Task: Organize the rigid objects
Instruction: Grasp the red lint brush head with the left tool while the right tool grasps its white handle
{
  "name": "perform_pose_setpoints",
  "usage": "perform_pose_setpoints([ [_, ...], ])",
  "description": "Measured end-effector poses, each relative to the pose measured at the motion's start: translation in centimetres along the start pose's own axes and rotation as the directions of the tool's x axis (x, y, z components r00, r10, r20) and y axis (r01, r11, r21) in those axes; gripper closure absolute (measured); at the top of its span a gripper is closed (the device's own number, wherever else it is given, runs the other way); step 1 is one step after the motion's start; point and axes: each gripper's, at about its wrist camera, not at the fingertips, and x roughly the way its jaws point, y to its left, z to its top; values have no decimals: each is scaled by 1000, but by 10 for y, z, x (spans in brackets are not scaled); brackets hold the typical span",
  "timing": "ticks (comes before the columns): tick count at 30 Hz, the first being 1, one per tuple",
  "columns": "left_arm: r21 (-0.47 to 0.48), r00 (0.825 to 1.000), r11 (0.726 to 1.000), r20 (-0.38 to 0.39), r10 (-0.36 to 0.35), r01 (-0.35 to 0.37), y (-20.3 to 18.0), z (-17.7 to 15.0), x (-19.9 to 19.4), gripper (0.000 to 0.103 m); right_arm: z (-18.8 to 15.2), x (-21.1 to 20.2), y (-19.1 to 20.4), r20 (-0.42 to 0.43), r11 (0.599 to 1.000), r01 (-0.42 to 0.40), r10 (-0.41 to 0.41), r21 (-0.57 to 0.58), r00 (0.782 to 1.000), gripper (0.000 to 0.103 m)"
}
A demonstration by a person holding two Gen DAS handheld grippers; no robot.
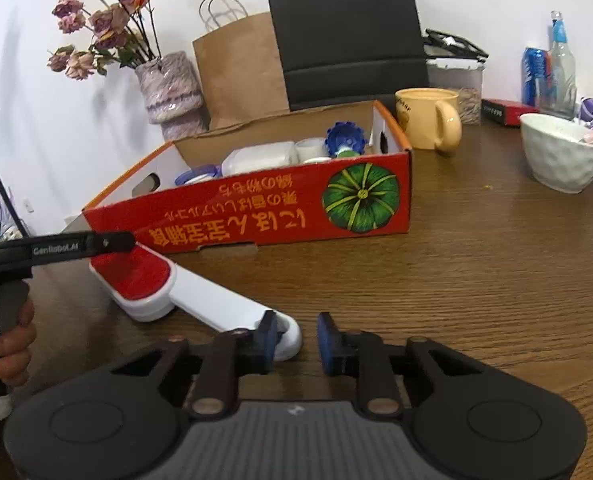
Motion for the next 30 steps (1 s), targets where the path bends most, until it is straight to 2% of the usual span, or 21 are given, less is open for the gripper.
perform_pose_setpoints([
  [2,-7,1000,1000,12,-4,4,-2,-3,-3,45,1,0,1,0,1000,-3,3,-9,1000,91],
  [5,31,999,999,25,38,-39,-12,-8,-14,52,1,-2,1,2,999,4,-4,-38,1000,91],
  [6,41,998,998,18,54,-55,-15,-10,-19,62,1,-5,0,9,999,-2,3,-44,1000,91],
  [7,52,998,997,10,60,-60,-19,-13,-25,68,1,-10,0,15,999,-9,9,-49,1000,92],
  [8,68,998,996,2,65,-65,-23,-17,-33,79,1,-15,0,17,998,-12,13,-62,1000,92],
  [9,73,999,997,-8,35,-34,-26,-23,-44,84,0,-20,0,15,997,-25,26,-73,1000,93],
  [11,38,997,997,-39,-63,65,-32,-38,-63,84,-6,-24,2,-10,995,-39,39,-90,999,92],
  [13,22,992,994,-65,-105,107,-36,-53,-74,84,-14,-27,3,-20,994,-42,40,-103,999,92],
  [14,33,992,994,-72,-101,103,-40,-60,-79,84,-18,-28,3,-21,994,-41,39,-105,999,92],
  [16,45,997,997,-51,-61,63,-40,-67,-87,81,-20,-31,-1,-11,995,-39,39,-89,999,92],
  [18,39,999,999,-28,-27,28,-33,-60,-91,61,-18,-32,-4,-8,995,-25,25,-93,1000,93],
  [22,15,1000,1000,14,-23,23,-21,-41,-91,40,-6,-28,-14,44,996,53,-50,-73,998,94],
  [23,15,999,999,20,-31,31,-20,-37,-88,31,-2,-26,-17,48,996,57,-53,-64,997,94],
  [28,8,1000,1000,-8,-26,26,-26,-25,-61,29,9,-10,-21,52,995,70,-66,-77,996,94],
  [30,3,999,1000,-20,-28,28,-28,-26,-50,24,9,-4,-22,47,994,77,-74,-84,996,94],
])
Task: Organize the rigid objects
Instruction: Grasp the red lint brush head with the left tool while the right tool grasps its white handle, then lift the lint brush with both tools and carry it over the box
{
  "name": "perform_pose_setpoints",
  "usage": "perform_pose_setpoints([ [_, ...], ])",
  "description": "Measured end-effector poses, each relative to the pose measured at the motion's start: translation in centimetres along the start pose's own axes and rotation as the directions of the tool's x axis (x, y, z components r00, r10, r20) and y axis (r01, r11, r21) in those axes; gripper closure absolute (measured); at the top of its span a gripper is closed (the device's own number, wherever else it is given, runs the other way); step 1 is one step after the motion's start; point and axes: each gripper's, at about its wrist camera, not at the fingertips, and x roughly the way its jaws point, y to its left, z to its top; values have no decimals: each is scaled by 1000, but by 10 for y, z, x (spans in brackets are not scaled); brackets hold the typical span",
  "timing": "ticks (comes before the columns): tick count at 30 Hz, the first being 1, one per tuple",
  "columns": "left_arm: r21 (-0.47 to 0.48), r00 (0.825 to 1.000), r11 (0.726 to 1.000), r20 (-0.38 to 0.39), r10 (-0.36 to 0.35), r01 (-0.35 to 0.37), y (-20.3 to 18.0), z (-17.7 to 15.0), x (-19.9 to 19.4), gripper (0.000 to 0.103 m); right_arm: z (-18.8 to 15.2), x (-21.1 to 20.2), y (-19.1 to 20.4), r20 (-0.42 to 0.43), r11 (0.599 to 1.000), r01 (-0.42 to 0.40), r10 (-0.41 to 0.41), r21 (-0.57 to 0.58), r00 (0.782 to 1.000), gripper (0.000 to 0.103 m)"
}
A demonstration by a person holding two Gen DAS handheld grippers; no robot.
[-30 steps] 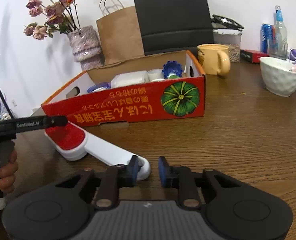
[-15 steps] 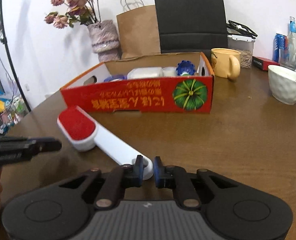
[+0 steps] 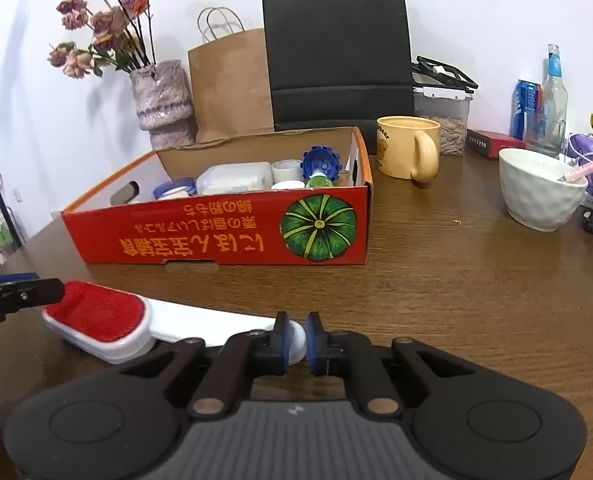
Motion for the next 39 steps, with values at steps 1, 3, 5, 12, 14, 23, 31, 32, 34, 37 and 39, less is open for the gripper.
perform_pose_setpoints([
  [1,-13,1000,1000,-15,13,-13,1,-1,6,24,0,3,-2,-4,1000,-3,3,9,1000,94],
  [3,-55,1000,998,-18,3,-4,7,-3,12,23,-1,5,-5,0,999,-13,13,36,1000,90],
  [5,-72,1000,997,-27,-12,10,8,-3,11,27,-2,6,-7,0,998,-21,21,56,1000,90],
  [12,-108,998,993,-27,-56,53,4,-10,3,35,-7,6,-8,6,995,-26,25,95,1000,90],
  [14,-107,999,994,-21,-41,39,1,-10,3,37,-7,7,-6,12,995,-15,14,98,1000,91],
  [23,-67,999,998,49,-19,22,-17,-18,-43,43,-14,-33,-3,100,996,-23,14,88,995,92],
  [31,-54,981,998,191,-20,31,-38,-53,-142,43,-49,-129,17,256,998,-28,13,56,967,92],
  [32,-58,979,998,202,-15,27,-40,-59,-154,43,-56,-140,20,271,998,-29,12,57,962,92],
  [34,-71,975,997,223,-11,27,-43,-71,-175,43,-70,-162,26,298,998,-28,11,52,955,92],
  [37,-73,971,996,236,-40,59,-41,-83,-200,43,-85,-190,31,339,999,-31,14,43,941,92],
  [39,-86,971,994,236,-49,72,-38,-87,-210,43,-89,-203,34,350,998,-42,27,36,936,92],
])
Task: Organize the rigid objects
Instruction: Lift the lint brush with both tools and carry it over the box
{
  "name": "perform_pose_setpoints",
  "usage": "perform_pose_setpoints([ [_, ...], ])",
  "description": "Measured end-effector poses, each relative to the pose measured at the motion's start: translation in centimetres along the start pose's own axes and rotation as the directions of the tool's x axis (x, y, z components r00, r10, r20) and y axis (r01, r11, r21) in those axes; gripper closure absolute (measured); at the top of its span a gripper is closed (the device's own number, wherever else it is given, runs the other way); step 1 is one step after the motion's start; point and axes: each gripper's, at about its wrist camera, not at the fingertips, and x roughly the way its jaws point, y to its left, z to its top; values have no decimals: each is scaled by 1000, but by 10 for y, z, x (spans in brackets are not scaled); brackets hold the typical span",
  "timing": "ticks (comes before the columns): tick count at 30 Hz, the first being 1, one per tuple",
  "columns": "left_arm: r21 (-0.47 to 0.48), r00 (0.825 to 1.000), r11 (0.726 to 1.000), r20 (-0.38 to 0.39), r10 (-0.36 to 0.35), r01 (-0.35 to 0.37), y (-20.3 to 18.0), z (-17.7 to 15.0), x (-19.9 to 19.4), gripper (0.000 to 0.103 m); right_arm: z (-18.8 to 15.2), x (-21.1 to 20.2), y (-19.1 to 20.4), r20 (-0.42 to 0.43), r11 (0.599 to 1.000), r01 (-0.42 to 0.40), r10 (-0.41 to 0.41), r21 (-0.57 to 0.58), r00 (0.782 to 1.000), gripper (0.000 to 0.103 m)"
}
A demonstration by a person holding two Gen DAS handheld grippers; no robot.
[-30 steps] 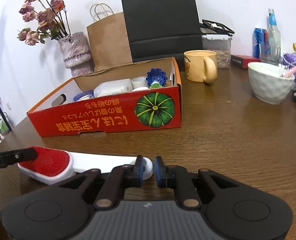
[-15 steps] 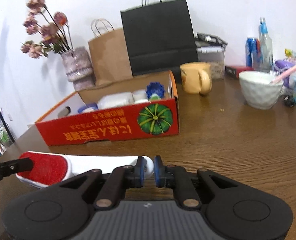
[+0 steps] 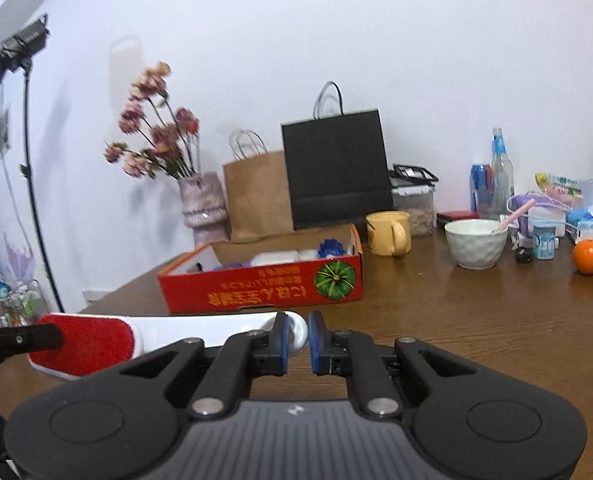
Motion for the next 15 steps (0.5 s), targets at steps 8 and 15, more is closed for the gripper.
perform_pose_setpoints([
  [8,-4,999,1000,53,1,-1,-4,2,-21,44,7,-21,7,40,1000,0,0,-10,999,92],
  [15,34,993,999,110,-31,28,-9,34,6,44,38,10,-5,64,1000,11,-11,7,998,92],
])
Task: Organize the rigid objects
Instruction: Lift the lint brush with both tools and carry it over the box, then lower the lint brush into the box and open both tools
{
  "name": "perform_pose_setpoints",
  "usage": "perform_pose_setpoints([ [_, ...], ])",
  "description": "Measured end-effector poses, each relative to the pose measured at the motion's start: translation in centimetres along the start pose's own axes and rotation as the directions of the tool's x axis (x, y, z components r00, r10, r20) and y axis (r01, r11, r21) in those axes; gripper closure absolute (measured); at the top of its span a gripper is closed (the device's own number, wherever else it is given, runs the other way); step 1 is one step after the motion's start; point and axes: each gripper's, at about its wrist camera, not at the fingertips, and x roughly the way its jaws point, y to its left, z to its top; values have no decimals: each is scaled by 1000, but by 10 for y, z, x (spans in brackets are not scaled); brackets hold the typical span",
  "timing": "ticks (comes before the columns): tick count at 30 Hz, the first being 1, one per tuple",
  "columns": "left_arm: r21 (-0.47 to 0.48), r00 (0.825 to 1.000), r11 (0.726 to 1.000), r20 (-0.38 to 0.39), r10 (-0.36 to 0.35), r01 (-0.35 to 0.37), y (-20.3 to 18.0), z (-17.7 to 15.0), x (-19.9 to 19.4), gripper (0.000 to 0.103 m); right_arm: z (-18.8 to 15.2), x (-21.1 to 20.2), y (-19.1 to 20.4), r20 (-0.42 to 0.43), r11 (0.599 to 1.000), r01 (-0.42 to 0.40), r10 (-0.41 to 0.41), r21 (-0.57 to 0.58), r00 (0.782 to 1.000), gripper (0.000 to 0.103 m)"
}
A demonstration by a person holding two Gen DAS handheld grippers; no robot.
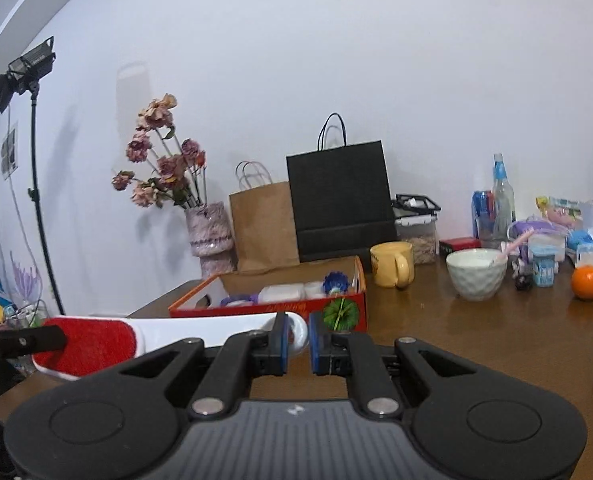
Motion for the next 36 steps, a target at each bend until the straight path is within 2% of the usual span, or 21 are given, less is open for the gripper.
perform_pose_setpoints([
  [4,16,1000,1000,13,-16,16,1,29,48,44,29,46,-11,1,1000,9,-9,1,1000,92],
  [11,21,998,999,-39,-41,42,16,75,162,45,77,153,-40,-8,1000,3,-2,15,1000,92],
  [14,13,997,999,-63,-37,38,26,82,206,45,83,197,-49,-44,1000,8,-7,24,999,92],
  [18,-16,993,1000,-118,-11,9,44,75,259,45,72,251,-56,-102,1000,17,-14,21,995,92],
  [24,-39,979,999,-205,11,-19,67,48,302,45,44,310,-53,-196,997,50,-60,-60,979,92],
  [30,-42,963,998,-268,36,-49,81,30,323,45,23,336,-43,-239,989,56,-88,-137,967,91],
  [33,54,958,997,-279,73,-60,72,22,330,44,13,342,-43,-263,989,52,-87,-139,961,87],
  [34,68,960,996,-271,70,-53,69,19,330,43,11,343,-44,-269,992,26,-60,-126,961,87],
  [36,69,963,997,-264,45,-28,67,18,328,41,8,342,-43,-277,992,-6,-29,-123,960,77],
])
